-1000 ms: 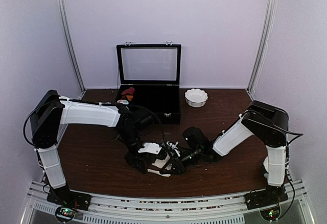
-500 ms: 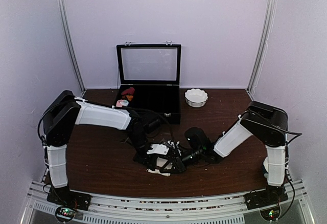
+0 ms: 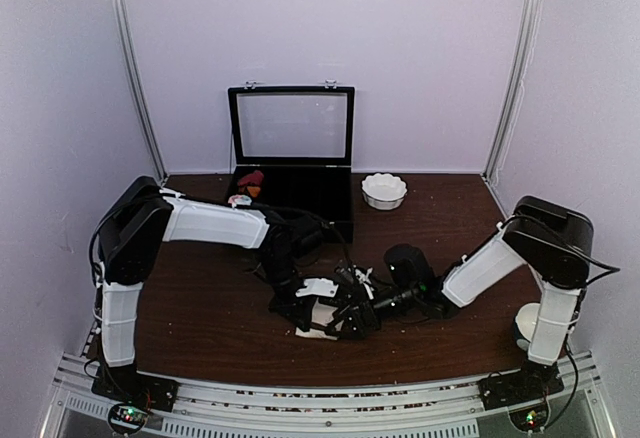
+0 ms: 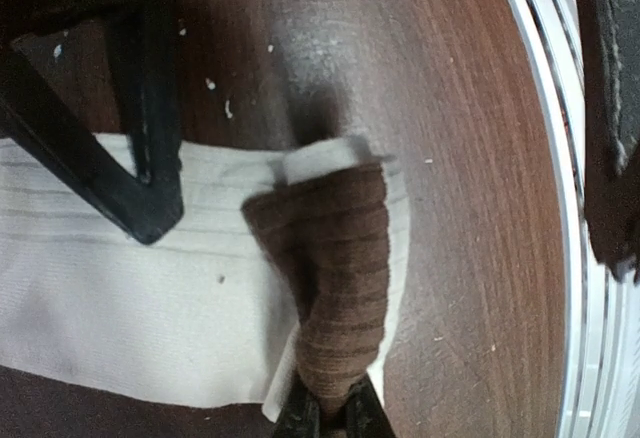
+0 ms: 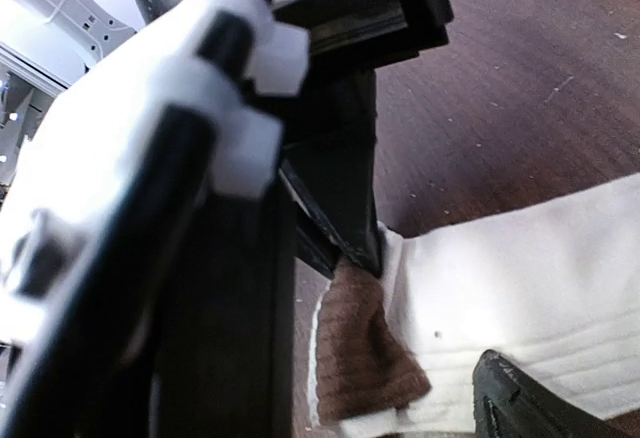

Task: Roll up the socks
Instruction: Roll the sock at the center of the board.

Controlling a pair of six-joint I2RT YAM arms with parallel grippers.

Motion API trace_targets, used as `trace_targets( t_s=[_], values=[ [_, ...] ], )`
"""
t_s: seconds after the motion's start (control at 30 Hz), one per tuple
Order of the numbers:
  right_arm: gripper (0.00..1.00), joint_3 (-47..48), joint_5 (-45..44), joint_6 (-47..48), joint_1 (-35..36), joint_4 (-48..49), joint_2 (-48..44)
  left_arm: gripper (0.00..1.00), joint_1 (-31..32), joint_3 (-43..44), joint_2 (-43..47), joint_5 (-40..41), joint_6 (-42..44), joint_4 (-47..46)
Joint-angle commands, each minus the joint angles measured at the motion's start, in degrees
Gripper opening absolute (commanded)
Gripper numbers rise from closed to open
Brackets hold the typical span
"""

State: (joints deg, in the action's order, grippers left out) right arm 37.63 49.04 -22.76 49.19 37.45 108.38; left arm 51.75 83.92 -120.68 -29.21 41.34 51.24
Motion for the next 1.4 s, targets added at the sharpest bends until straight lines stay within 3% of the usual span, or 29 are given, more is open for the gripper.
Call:
trace_targets(
  t_s=[0.0,0.2,0.33,0.43,0.53,0.57,0.63,0.67,0.7,0.77,0.8,0.83,1.03,1.37],
  values=[
    [1.00,-5.7,-10.9,2.6,-0.9,-18.8,1.8,0.00,-0.4,-0.4,-3.0,6.3,-0.8,1.8],
    [1.00,-10.8,-18.8,3.6,-0.9,-21.4,-4.5,0.00,-0.9,0.1,-3.0,6.2,-2.3,2.1],
    [1.00,-16.4,-33.6,-0.5,-0.9,-18.7,-15.6,0.00,-2.5,1.1,-3.0,4.0,-3.5,3.5],
    [1.00,-22.2,-39.8,-3.4,-0.6,-11.7,-25.5,0.00,-3.9,0.5,-2.3,3.6,-4.8,3.5],
    [1.00,-31.0,-45.6,-10.6,-1.1,7.6,-31.7,0.00,-4.1,-1.7,-0.2,4.2,-4.6,2.6],
    [1.00,-31.5,-46.9,-12.9,-2.0,9.4,-31.7,0.00,-4.1,-2.3,0.4,4.1,-4.5,2.4],
    [1.00,-25.5,-39.9,-9.0,-4.1,3.3,-29.2,0.00,-4.1,-2.9,1.0,4.0,-4.3,2.1],
    [0.94,-20.9,-36.8,-5.7,-4.3,-1.9,-27.1,0.00,-4.1,-2.9,1.1,4.1,-4.2,2.0],
    [0.80,-17.2,-34.5,-3.8,-4.3,-5.8,-25.2,0.00,-4.1,-2.7,1.0,4.3,-4.3,2.0],
    [0.38,-11.9,-30.6,-1.8,-4.4,-7.1,-19.6,0.00,-4.1,-2.5,1.0,4.4,-4.4,2.0],
    [0.22,-9.0,-29.1,-1.6,-4.4,-8.3,-17.4,0.00,-4.1,-2.5,1.1,4.3,-4.5,2.0],
    [0.12,-6.4,-27.5,-1.2,-4.4,-9.8,-15.2,0.00,-4.1,-2.8,1.3,4.3,-4.7,1.8],
    [0.07,6.3,-22.1,0.5,-3.5,-19.2,-4.9,0.00,-4.1,-6.8,3.7,5.3,-5.0,-0.6],
    [0.00,15.8,-20.6,5.0,-2.6,-29.6,1.3,0.00,-4.1,-6.8,3.8,6.4,-5.7,-1.2]
  ],
)
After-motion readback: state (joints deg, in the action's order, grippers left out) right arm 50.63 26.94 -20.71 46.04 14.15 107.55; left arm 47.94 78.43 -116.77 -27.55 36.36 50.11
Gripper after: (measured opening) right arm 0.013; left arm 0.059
